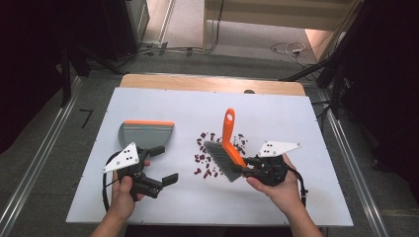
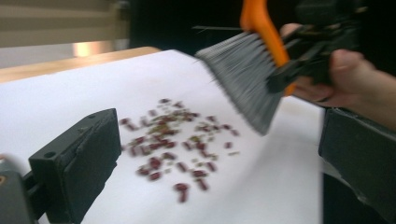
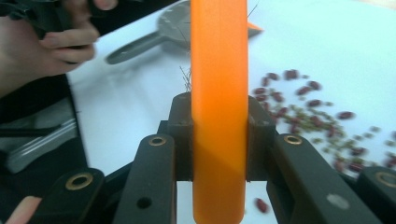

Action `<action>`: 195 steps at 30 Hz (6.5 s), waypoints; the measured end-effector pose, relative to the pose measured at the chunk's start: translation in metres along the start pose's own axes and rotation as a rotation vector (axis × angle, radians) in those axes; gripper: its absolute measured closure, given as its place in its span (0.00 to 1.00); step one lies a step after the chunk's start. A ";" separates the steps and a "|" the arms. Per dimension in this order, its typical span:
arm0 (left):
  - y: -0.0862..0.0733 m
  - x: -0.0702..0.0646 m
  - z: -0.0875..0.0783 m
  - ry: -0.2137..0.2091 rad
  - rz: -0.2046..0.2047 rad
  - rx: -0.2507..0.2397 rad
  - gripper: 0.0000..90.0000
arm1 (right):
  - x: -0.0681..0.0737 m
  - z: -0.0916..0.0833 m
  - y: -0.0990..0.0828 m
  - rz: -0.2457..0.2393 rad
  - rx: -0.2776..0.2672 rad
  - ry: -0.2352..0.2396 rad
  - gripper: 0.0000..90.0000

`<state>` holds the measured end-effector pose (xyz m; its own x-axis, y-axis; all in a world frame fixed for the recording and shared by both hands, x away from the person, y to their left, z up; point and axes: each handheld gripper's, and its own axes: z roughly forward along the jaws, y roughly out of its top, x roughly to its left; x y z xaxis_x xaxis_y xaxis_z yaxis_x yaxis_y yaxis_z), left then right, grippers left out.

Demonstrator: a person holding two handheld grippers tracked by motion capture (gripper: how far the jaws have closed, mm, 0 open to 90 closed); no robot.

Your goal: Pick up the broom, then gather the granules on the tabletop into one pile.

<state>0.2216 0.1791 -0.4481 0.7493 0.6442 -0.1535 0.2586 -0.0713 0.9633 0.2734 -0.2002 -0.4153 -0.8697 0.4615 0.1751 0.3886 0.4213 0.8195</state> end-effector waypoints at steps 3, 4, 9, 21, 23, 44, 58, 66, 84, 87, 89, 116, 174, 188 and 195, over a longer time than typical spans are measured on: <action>-0.003 0.003 -0.005 0.054 0.012 -0.020 0.00 | -0.007 -0.004 0.000 0.016 0.002 -0.043 0.76; -0.003 0.003 -0.005 0.054 0.012 -0.020 0.00 | -0.008 -0.005 0.000 0.020 0.006 -0.063 0.76; -0.006 0.012 -0.012 0.059 0.001 -0.037 0.00 | -0.020 -0.010 -0.001 0.033 0.037 -0.116 0.76; -0.012 0.023 -0.026 0.066 0.009 -0.039 0.00 | -0.046 -0.019 0.015 -0.042 0.081 -0.275 0.76; -0.012 0.024 -0.026 0.071 0.019 -0.026 0.00 | -0.054 -0.017 0.020 -0.075 0.095 -0.315 0.76; -0.015 0.026 -0.027 0.064 0.003 -0.028 0.00 | -0.111 0.047 0.035 -0.108 0.511 -0.574 0.76; -0.016 0.025 -0.026 0.055 0.005 -0.019 0.00 | -0.087 0.078 0.037 -0.198 0.641 -0.549 0.76; -0.016 0.025 -0.024 0.051 0.001 -0.020 0.00 | -0.073 0.076 0.034 -0.226 0.640 -0.481 0.76; -0.017 0.025 -0.024 0.047 0.008 -0.014 0.00 | -0.076 0.084 0.056 -0.340 0.585 -0.454 0.76; -0.017 0.025 -0.025 0.049 0.003 -0.018 0.00 | -0.077 0.096 0.059 -0.383 0.613 -0.460 0.76; -0.017 0.026 -0.026 0.049 0.004 -0.020 0.00 | -0.077 0.105 0.056 -0.414 0.655 -0.456 0.76; -0.017 0.023 -0.024 0.041 -0.001 -0.019 0.00 | -0.073 0.114 0.068 -0.595 0.567 -0.375 0.76; -0.019 0.021 -0.019 0.030 0.009 0.000 0.00 | -0.029 0.126 0.052 -0.775 0.596 -0.175 0.76; -0.019 0.021 -0.019 0.023 0.010 0.002 0.00 | -0.022 0.115 0.043 -0.791 0.587 -0.152 0.76; -0.019 0.021 -0.019 0.024 0.012 0.007 0.00 | -0.021 0.111 0.045 -0.792 0.579 -0.163 0.76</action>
<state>0.2206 0.2080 -0.4655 0.7374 0.6616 -0.1360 0.2539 -0.0850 0.9635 0.3427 -0.1038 -0.4429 -0.9066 -0.0344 -0.4205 -0.1599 0.9503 0.2670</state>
